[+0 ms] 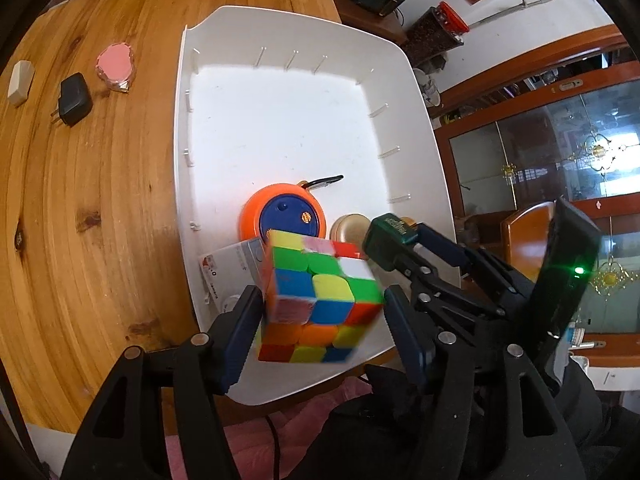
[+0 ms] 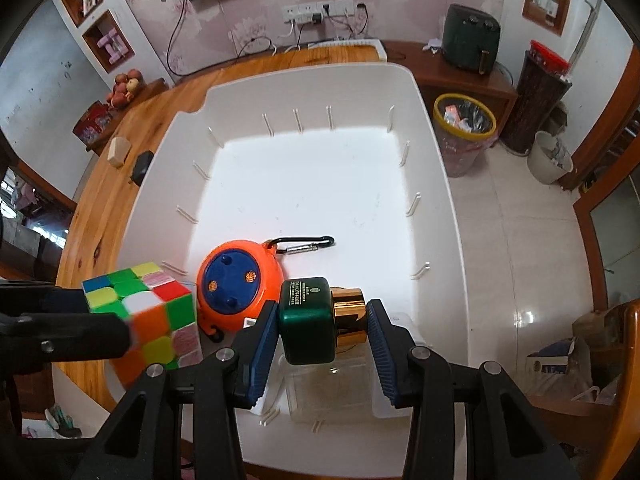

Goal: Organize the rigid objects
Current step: 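Lower the cube into the bin with left tool while right tool lowers the green box in, then open both tools and withdraw them from the bin back over the table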

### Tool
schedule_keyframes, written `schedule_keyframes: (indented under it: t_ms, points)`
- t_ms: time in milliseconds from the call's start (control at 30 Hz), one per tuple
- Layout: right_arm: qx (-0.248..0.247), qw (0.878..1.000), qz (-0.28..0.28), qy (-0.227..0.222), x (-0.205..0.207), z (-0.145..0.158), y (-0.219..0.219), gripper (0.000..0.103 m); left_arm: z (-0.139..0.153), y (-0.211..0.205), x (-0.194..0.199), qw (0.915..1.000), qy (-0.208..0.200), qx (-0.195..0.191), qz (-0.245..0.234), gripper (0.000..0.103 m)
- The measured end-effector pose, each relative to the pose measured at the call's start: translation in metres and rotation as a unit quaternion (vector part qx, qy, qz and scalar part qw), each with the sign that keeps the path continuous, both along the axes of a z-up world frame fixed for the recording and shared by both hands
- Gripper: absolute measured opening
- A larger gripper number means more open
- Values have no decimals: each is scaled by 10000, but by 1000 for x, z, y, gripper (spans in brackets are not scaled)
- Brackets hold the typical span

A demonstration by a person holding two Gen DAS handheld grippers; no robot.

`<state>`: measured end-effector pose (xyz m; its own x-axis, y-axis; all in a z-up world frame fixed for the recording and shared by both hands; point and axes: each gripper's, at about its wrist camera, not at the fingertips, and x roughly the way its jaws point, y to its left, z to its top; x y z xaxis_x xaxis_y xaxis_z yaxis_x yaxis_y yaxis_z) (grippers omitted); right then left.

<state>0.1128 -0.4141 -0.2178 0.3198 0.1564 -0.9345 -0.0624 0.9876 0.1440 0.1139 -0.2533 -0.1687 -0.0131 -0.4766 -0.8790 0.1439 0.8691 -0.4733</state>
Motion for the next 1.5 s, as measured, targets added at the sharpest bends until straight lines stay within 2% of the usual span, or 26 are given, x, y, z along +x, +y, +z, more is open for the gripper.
schedule_keyframes:
  t_ms: [100, 300, 533, 667, 767, 933, 1000, 1200, 1500]
  points:
    - [72, 9999, 1, 151, 5, -8, -1, 45, 4, -1, 4, 10000, -45, 0, 81, 76]
    - [246, 9994, -216, 146, 17, -13, -9, 47, 9, 0, 6, 9995, -121, 248, 127, 77]
    - [405, 9991, -156, 6, 19, -9, 0, 47, 26, 20, 9, 9951, -639, 468, 590, 77]
    - [465, 9986, -143, -228, 15, 1, 2, 48, 33, 30, 10, 9910, -878, 659, 771, 77]
    - [647, 9970, -114, -400, 12, 8, 4, 59, 34, 36, 11, 9898, -917, 684, 846, 77]
    - [760, 9943, -30, -744, 8, 22, 13, 61, 41, 45, 5, 9855, -1170, 800, 931, 77]
    - [766, 9931, -17, -886, 5, 29, 17, 67, 45, 51, 3, 9832, -1291, 835, 986, 77]
    - [746, 9893, 106, -1252, -1, 47, 32, 67, 57, 76, 3, 9774, -1581, 715, 1203, 77]
    - [821, 9804, 232, -1776, -10, 70, 57, 78, 77, 119, 3, 9593, -2184, 757, 1622, 77]
